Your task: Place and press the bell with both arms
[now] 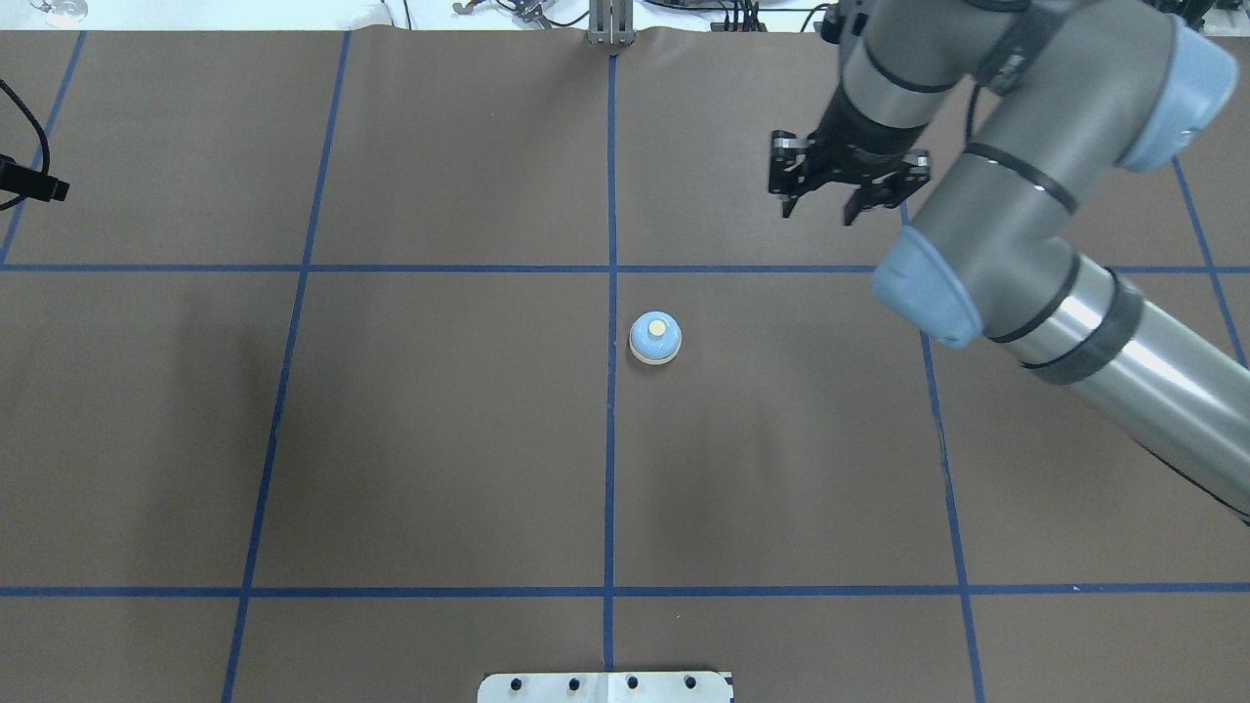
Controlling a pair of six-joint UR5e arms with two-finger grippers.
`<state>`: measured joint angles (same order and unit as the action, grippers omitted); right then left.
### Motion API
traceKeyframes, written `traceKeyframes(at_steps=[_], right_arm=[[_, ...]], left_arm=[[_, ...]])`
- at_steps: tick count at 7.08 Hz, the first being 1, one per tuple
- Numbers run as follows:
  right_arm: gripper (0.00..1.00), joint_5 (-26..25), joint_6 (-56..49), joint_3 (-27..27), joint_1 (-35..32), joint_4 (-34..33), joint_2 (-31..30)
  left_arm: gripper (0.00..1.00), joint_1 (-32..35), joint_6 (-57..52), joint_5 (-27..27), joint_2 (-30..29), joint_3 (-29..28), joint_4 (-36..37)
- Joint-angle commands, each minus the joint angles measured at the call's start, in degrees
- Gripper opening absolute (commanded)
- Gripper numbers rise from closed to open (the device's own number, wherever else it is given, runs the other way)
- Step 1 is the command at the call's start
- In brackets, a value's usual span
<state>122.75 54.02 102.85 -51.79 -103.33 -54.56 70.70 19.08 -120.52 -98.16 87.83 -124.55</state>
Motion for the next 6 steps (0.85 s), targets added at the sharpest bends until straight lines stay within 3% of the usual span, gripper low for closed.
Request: traceKeyframes(at_steps=[1,3,5,6], right_arm=[[1.0,0.3,-19.15,4.02,-7.84,-1.79,-10.17],[1.0,0.3,-41.43,6.14,-16.62,-1.44,-21.07],[1.0,0.04,-59.03,5.09,-24.9,-1.26,-28.64],[1.0,0.21,-62.86,2.99,-27.81,-1.26,-30.76]], left_arm=[[1.0,1.8,-2.54,-1.9,0.16,-0.55,1.14],[1.0,8.46,-18.64,-5.06,0.16,-0.11,12.52],[1.0,14.88,-28.62,-6.3,0.16,0.06,20.8],[1.0,16.13,-31.88,-6.3,0.25,0.58,23.97]])
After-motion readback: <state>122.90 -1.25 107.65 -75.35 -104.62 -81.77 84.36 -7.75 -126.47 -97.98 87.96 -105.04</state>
